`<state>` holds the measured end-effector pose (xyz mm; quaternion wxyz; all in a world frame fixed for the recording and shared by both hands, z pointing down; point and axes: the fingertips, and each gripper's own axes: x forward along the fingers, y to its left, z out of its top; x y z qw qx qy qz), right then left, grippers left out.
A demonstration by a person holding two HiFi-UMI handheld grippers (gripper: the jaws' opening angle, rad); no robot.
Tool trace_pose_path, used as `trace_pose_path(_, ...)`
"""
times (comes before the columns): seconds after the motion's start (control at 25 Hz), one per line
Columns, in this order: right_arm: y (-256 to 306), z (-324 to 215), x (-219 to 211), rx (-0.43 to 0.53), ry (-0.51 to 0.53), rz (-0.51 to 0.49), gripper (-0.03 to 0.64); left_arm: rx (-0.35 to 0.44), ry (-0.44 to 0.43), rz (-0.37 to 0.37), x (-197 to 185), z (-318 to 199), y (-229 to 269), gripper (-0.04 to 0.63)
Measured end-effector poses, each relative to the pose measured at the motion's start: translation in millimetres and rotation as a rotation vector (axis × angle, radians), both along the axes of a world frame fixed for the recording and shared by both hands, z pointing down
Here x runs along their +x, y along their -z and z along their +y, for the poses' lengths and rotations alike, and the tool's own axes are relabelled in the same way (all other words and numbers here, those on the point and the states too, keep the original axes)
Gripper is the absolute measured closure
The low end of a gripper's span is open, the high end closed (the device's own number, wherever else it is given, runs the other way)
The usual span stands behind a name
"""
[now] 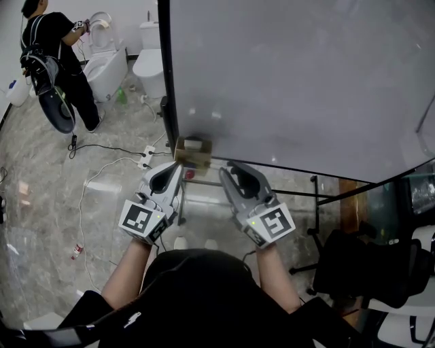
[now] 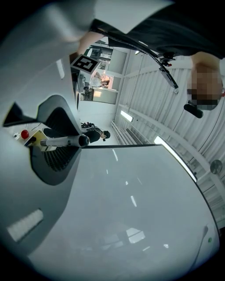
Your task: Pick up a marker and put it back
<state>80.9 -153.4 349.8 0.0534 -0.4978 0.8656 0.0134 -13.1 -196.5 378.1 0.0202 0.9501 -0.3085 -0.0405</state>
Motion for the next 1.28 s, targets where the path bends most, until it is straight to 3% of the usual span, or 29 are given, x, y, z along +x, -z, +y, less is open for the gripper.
trace_pose_path(1.28, -7, -14, -1, -0.012, -0.001, -0.004, 0.534, -0.019, -0.004, 0.015, -3, -11, -7, 0.595)
